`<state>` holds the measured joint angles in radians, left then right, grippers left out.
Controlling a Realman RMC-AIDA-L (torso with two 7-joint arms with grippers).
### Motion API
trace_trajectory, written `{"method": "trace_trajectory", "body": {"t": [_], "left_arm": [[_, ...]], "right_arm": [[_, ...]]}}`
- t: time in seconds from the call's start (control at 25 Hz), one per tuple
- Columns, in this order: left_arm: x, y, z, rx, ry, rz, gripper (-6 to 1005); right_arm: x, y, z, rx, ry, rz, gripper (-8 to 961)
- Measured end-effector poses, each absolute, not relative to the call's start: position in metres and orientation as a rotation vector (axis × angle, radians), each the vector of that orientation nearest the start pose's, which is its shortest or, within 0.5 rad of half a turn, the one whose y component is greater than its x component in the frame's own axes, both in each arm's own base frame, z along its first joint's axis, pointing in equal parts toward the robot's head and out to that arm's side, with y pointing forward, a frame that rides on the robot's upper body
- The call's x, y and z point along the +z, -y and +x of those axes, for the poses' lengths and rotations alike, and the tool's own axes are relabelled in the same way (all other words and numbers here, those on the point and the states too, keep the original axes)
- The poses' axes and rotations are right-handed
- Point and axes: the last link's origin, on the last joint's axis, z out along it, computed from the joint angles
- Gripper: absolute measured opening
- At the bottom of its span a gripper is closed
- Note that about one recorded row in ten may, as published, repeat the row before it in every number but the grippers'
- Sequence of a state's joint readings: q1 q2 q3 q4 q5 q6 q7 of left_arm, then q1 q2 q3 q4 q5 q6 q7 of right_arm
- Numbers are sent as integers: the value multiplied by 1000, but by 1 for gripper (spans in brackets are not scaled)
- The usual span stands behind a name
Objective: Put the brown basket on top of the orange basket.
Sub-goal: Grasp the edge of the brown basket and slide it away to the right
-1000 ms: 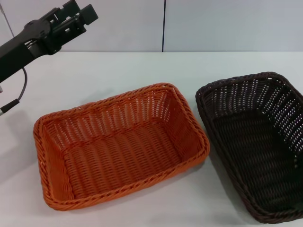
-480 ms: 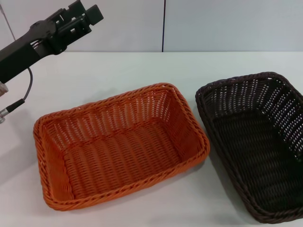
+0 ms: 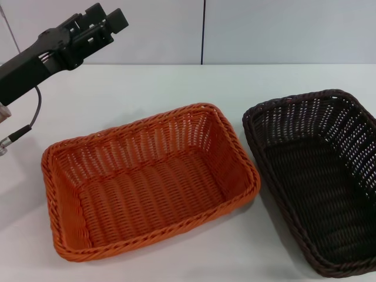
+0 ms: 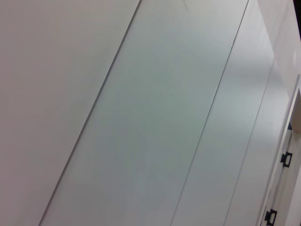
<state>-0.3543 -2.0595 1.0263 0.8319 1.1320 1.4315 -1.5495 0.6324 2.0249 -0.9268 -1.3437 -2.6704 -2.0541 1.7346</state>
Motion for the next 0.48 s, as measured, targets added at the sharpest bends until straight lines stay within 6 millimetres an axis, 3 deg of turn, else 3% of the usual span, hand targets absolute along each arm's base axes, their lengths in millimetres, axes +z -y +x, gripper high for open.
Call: {"method": "trace_trajectory", "body": {"t": [0.48], "left_arm": [[68,-343,-219,-1398,676,-2217,829]], "right_arm": [[62,-310,226,-632,-437,-3141,569]]}}
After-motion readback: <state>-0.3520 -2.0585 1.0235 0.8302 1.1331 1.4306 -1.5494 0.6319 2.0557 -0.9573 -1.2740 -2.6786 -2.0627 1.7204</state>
